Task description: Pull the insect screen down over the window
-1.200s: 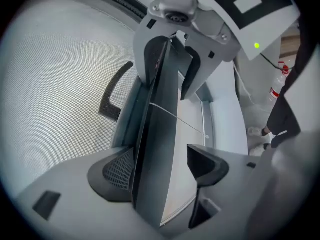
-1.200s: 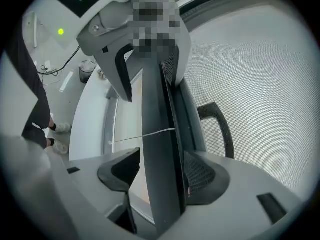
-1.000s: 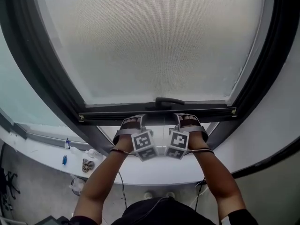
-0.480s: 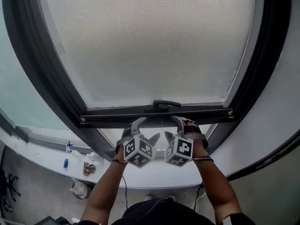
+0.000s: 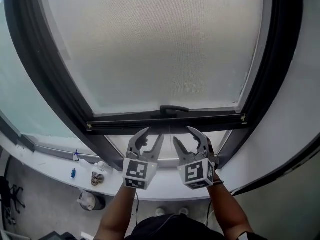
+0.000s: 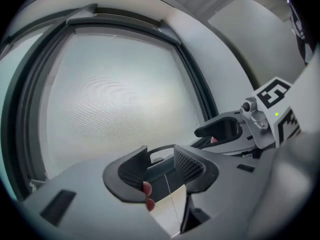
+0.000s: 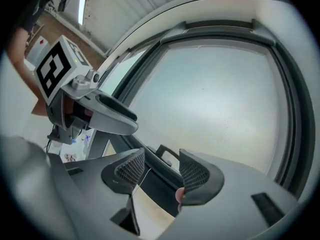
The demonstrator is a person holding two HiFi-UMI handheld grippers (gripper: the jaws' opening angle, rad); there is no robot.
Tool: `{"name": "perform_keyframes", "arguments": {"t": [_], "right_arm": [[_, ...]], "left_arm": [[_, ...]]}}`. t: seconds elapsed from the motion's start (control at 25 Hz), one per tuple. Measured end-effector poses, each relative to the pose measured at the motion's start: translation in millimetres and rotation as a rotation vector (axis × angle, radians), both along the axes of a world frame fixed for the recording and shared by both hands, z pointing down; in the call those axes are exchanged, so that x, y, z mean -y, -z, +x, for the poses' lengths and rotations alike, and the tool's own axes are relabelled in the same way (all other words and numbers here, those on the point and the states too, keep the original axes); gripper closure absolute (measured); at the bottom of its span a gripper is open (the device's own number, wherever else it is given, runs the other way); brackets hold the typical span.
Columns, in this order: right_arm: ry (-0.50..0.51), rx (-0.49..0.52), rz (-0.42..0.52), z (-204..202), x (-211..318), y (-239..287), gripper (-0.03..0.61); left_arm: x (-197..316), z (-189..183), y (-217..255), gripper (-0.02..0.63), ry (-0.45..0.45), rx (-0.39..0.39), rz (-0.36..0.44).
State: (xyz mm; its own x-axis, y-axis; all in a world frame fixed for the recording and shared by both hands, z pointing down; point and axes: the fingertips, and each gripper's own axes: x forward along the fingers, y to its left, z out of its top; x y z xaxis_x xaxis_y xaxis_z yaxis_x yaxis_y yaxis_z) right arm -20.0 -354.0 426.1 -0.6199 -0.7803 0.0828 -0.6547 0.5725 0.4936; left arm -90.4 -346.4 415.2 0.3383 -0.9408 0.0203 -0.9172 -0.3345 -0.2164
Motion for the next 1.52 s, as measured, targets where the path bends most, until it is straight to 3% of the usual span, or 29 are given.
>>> {"name": "perform_keyframes", "arguments": {"t": [0.24, 0.44, 0.52, 0.72, 0.88, 1.12, 1.32, 1.52], "right_arm": [[0.009, 0.124, 0.001, 12.7, -17.4, -0.9, 0.43], [-0.007, 0.183, 0.021, 21.2, -28.5, -4.6, 0.554], [-0.007, 0.197, 0.017, 21.3, -36.7, -6.2, 0.574], [-0.027, 0.218, 0.012, 19.6, -60.1, -9.5, 0.574], [-0.069, 0.236, 0.008, 18.3, -84.3, -13.0, 0.575], [-0.123, 0.323, -0.088, 13.5, -138.7, -29.1, 0.575], [-0.145, 0.361, -0.094, 12.5, -191.5, -40.0, 0.574], [-0.181, 0.38, -0.085, 15.6, -241.4, -39.2, 0.575]], "left_arm": [[-19.6, -5.8, -9.6, 0.575, 0.121, -0.051, 0.014], [-35.6, -9.5, -22.6, 0.611, 0.151, -0.064, 0.002], [-43.6, -10.0, -23.9, 0.611, 0.147, -0.092, -0.009], [-66.1, -16.0, -36.2, 0.611, 0.145, -0.098, -0.013], [-90.9, -24.3, -46.2, 0.611, 0.136, -0.145, -0.024], [-150.1, -45.0, -55.8, 0.611, 0.133, -0.207, -0.042], [-204.3, -64.3, -60.2, 0.611, 0.163, -0.229, -0.063], [-248.6, -75.5, -65.3, 0.611, 0.136, -0.247, -0.039]]}}
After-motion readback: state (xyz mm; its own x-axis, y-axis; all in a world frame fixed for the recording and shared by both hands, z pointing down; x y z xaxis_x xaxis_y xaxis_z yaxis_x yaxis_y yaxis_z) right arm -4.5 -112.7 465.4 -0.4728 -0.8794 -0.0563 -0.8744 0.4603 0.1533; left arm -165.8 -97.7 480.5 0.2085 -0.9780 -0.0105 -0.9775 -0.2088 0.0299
